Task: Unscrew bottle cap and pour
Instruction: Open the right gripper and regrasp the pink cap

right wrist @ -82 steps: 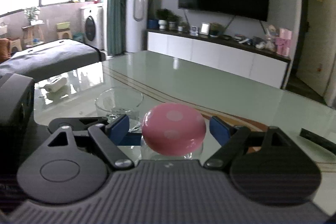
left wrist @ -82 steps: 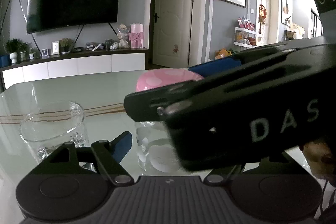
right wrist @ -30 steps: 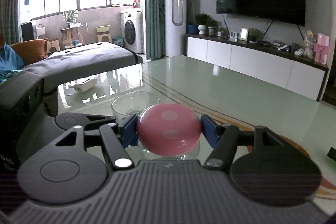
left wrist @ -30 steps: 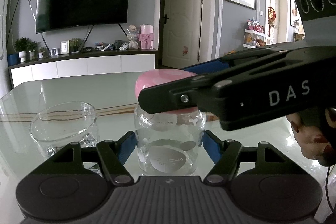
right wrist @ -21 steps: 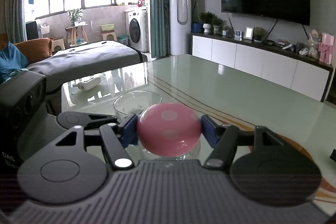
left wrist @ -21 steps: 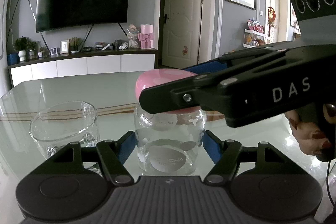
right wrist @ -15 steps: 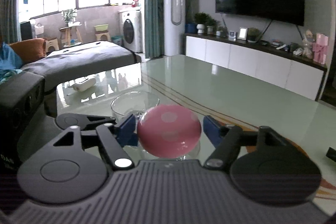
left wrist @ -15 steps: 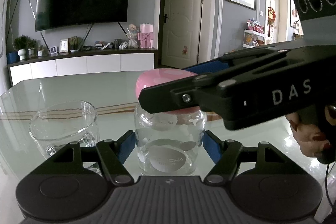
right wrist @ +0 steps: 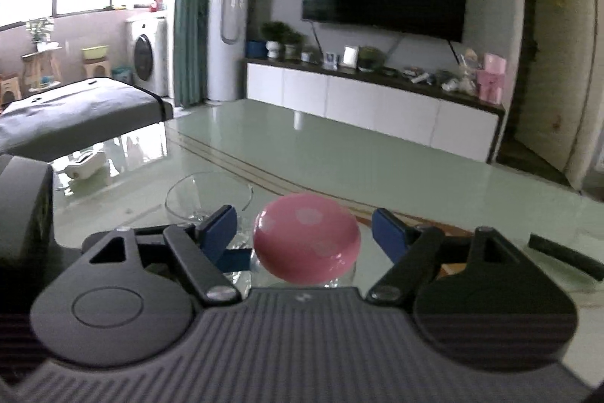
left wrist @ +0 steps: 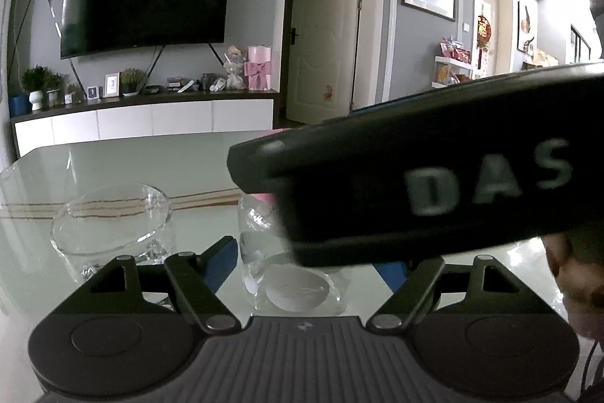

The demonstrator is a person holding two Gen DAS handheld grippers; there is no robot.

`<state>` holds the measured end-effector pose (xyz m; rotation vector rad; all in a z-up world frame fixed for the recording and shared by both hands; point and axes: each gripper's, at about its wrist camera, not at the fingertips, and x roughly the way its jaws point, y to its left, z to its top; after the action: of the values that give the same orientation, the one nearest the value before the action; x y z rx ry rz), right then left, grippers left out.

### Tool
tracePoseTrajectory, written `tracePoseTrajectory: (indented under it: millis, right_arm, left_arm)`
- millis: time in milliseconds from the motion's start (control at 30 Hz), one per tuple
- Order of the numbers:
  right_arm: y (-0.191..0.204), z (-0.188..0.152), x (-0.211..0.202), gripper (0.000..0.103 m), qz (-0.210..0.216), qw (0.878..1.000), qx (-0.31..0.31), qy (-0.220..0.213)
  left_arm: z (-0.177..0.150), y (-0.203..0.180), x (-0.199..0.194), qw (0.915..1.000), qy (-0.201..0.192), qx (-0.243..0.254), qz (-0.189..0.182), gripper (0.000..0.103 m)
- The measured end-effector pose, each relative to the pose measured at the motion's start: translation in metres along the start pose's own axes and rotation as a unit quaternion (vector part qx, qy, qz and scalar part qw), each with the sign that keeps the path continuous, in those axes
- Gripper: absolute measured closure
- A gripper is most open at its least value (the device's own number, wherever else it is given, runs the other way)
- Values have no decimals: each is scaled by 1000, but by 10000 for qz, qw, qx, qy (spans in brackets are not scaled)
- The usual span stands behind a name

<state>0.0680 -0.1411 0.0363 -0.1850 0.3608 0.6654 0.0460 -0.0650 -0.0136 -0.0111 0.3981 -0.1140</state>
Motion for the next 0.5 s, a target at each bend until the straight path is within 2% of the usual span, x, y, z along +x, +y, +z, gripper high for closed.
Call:
tracePoseTrajectory:
  millis: [133, 233, 500]
  right_arm:
    - [5, -1, 6, 26, -235, 9996, 117, 62]
    - [7, -1, 12, 31, -344, 9991, 191, 154]
    - [10, -4, 15, 37, -309, 9991, 198, 193]
  left_arm:
    - [0, -2, 1, 10000, -2, 24, 3, 23]
    - [0, -2, 1, 10000, -2, 39, 18, 24]
    - [1, -2, 1, 10000, -6, 5, 52, 29]
